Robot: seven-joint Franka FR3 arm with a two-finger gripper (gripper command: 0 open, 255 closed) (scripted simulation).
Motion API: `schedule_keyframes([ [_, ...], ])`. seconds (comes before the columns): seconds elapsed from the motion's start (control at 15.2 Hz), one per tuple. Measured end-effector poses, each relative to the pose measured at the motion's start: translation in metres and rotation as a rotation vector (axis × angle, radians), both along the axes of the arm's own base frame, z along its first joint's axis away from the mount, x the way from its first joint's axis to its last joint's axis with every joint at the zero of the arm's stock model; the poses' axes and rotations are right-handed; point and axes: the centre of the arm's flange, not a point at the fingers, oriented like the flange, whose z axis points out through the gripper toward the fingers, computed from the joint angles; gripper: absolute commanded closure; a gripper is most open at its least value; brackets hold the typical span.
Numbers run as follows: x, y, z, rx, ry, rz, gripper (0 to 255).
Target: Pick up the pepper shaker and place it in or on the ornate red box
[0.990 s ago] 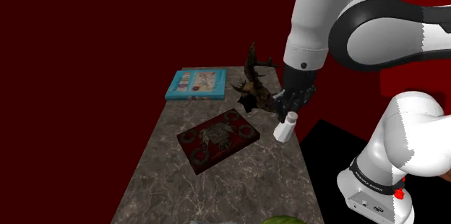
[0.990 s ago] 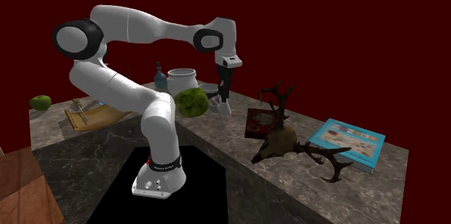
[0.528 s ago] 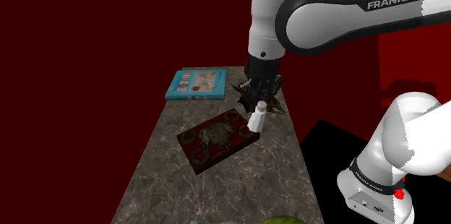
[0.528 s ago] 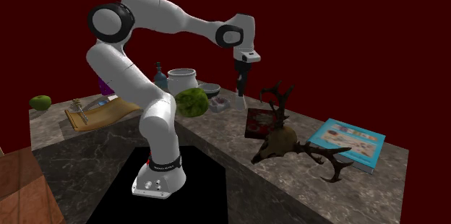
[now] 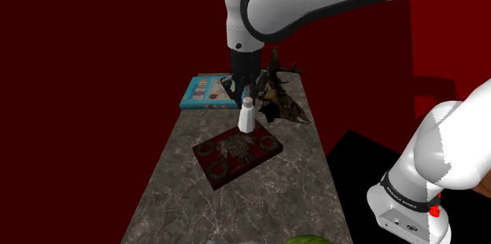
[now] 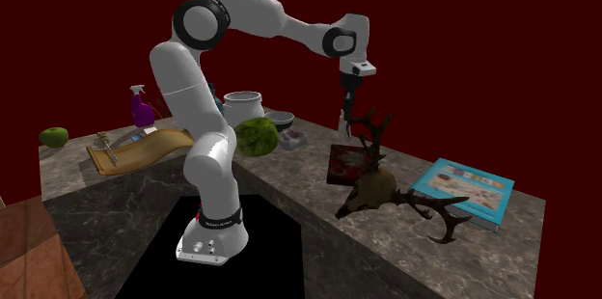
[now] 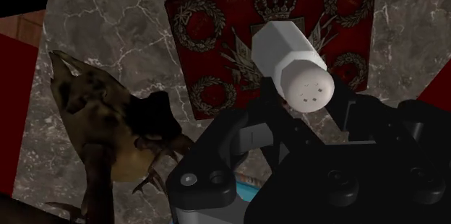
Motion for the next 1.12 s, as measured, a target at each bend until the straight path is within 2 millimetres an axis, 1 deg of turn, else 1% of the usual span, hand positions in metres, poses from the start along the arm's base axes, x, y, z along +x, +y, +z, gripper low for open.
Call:
schedule_keyframes([
  [0.13, 0.025, 0.01, 0.004, 0.0, 0.0, 0.0, 255],
  [0.2, 0.033, 0.018, 0.005, 0.0, 0.0, 0.001, 255],
  [0.33, 0.044, 0.019, -0.001, 0.001, 0.0, 0.0, 255],
  [0.59, 0.048, 0.02, -0.019, 0.001, 0.0, 0.0, 255],
  [1.12, 0.048, 0.019, -0.061, 0.001, 0.0, 0.0, 255],
])
